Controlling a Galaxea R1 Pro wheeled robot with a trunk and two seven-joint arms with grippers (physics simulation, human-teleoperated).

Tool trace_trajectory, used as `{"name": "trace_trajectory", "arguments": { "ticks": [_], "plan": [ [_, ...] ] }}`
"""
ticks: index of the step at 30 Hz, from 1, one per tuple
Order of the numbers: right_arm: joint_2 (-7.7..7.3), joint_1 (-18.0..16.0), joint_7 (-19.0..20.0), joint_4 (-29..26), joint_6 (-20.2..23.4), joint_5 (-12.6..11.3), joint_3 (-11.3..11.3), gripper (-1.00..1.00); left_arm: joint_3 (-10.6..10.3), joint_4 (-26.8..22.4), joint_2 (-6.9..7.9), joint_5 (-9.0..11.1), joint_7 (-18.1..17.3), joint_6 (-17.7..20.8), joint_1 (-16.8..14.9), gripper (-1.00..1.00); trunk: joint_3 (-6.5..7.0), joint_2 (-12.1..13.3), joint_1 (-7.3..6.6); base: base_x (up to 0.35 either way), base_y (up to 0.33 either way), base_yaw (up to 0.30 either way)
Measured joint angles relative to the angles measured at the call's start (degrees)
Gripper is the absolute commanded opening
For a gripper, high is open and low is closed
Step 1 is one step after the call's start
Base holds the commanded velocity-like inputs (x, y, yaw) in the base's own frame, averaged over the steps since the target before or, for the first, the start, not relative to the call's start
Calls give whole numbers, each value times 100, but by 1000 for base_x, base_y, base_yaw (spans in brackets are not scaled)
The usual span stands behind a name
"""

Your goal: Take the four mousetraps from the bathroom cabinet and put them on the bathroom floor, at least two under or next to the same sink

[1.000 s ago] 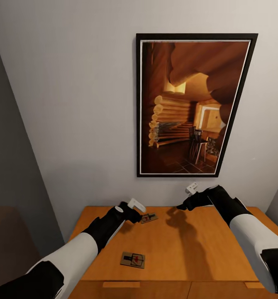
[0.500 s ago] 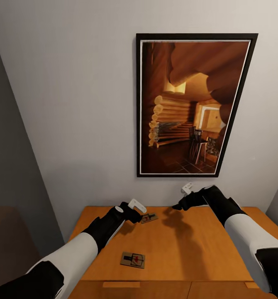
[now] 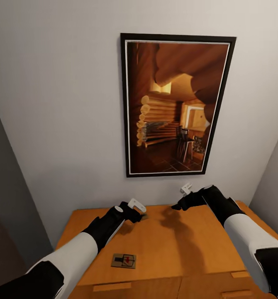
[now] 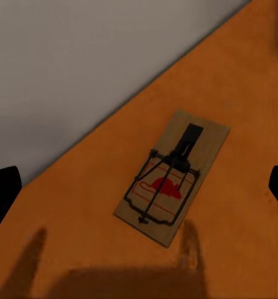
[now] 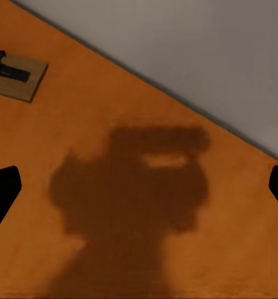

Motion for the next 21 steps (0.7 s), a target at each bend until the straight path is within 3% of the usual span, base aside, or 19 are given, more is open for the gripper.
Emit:
{"name": "trace_trajectory", "arguments": {
  "ticks": [10, 21],
  "plan": [
    [0, 0, -5, 3, -1, -10, 2, 100, 5, 0, 0, -11, 0, -4, 3, 100, 0, 0, 0, 0, 0, -234],
    [-3, 0, -7, 4, -7, -9, -6, 100, 0, 4, 0, -16, -7, -6, 1, 100, 0, 0, 0, 0, 0, -40]
  ]
}}
